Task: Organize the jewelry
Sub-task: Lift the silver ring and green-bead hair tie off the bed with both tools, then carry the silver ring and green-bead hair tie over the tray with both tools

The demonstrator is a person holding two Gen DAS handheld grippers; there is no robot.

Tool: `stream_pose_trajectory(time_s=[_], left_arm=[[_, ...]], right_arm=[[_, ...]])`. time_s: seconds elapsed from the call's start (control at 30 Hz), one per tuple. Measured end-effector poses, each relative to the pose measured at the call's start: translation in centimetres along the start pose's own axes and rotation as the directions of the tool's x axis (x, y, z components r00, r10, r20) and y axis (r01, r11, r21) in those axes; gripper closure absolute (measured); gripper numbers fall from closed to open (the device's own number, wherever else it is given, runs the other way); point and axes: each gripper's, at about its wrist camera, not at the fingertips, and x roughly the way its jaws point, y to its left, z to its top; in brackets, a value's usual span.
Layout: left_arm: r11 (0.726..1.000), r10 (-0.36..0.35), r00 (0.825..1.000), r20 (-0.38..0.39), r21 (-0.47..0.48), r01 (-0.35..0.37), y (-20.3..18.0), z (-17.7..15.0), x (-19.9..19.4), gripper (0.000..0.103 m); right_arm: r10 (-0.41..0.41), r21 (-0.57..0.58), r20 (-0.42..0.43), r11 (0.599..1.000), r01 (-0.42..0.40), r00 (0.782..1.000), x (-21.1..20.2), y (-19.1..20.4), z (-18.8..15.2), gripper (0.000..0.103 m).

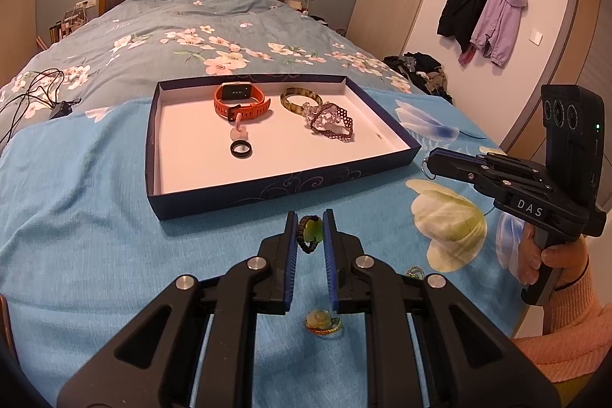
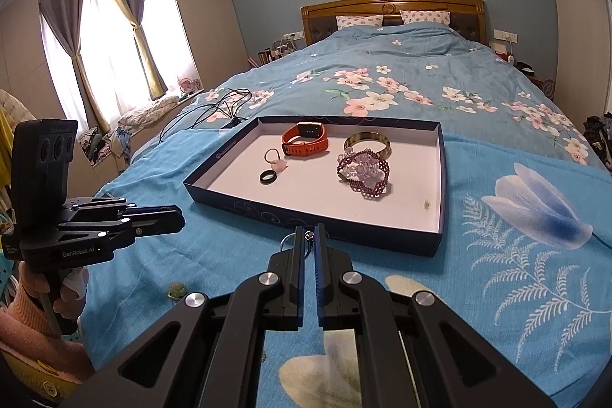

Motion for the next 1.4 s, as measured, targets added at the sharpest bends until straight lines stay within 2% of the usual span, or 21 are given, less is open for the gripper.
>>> stream_pose_trajectory(time_s=[1.4], left_arm=[[1.0, 0.022, 0.999, 0.034, 0.001, -0.022, 0.5, 1.8, 0.1, 0.09]], right_arm=[[0.001, -0.013, 0.008, 1.0, -0.001, 1.0, 1.1, 0.1, 1.1, 0.1]])
